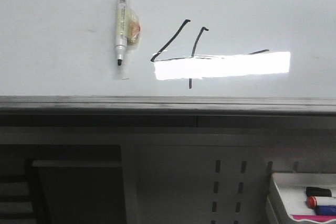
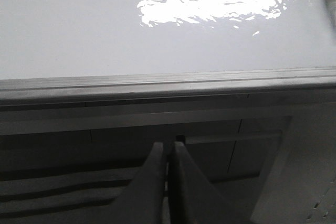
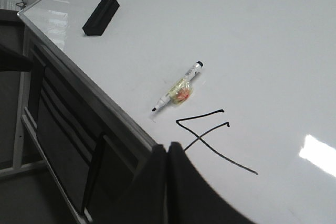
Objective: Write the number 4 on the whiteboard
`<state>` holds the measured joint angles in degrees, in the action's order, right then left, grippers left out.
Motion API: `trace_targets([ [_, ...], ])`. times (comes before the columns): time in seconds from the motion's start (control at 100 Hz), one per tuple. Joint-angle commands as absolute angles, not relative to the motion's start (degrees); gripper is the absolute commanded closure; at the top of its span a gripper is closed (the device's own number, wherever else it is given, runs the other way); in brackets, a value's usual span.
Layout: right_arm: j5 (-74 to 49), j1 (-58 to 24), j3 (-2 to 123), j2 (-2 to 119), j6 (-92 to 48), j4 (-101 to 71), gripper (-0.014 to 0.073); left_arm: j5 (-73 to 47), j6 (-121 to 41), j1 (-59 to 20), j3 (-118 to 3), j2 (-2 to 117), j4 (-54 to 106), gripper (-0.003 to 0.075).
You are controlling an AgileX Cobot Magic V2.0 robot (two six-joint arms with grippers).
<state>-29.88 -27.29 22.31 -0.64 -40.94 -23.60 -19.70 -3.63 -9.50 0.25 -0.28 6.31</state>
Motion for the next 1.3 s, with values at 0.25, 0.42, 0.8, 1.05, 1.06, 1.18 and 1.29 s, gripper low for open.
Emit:
trace_targets([
  [0.25, -10.1, -20.0, 12.5, 0.1, -10.5, -1.2, 0.0638, -17.3, -3.1, -9.3, 2.2, -1.8, 6.9, 0.0741],
  [0.42, -9.3, -11.6, 3.4, 0.1, 5.2, 8.8, 0.0638, -17.3, -3.1, -9.3, 2.2, -1.8, 6.9, 0.0741],
  [0.8, -18.2, -7.7, -1.9, -1.5, 5.2, 8.8, 0.0638, -17.3, -3.1, -9.3, 2.2, -1.8, 6.9, 0.0741],
  [1.05, -18.0, -7.7, -1.9, -1.5, 5.2, 8.8, 0.0638, -17.3, -3.1, -9.3, 2.2, -1.8, 6.9, 0.0741],
  [1.06, -18.0, -7.7, -1.9, -1.5, 5.2, 8.8, 0.0638, -17.3, -3.1, -9.3, 2.2, -1.8, 6.9, 0.0741],
  [1.18, -18.0, -7.7, -1.9, -1.5, 5.2, 8.8, 0.0638, -17.3, -3.1, -9.3, 2.2, -1.8, 6.9, 0.0741],
  [1.29, -18.0, -7.7, -1.9, -1.5, 5.2, 8.8, 0.0638, -17.3, -3.1, -9.3, 2.2, -1.8, 6.9, 0.0741],
])
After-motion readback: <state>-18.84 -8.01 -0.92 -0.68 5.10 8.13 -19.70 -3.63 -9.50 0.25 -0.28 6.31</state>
